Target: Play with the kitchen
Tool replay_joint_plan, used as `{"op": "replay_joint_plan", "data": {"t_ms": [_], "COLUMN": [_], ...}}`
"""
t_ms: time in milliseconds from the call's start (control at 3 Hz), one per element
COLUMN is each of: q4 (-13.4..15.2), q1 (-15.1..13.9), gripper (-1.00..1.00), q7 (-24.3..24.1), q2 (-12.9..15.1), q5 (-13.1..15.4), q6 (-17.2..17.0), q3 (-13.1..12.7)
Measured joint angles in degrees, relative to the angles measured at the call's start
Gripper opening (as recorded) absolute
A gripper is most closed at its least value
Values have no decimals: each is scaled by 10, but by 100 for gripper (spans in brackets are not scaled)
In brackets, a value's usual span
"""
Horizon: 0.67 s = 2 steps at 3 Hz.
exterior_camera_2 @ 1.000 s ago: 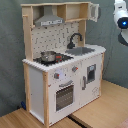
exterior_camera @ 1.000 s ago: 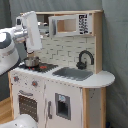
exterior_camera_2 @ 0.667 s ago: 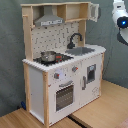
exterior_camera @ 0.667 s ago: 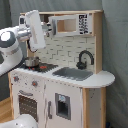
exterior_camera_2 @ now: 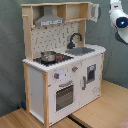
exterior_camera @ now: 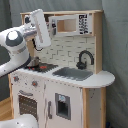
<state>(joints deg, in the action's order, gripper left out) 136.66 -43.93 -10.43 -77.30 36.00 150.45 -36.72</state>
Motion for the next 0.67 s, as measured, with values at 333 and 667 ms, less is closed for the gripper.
{"op": "replay_joint_plan", "data": {"t_ms": [333, 667], "q4": [0, 0], "q1": [-14, -15], "gripper": [-100, -100], "q7": [-9, -22], "q2": [20, 53], "q5": [0, 0], "q6": [52, 97], "q3": [-2, -16]}}
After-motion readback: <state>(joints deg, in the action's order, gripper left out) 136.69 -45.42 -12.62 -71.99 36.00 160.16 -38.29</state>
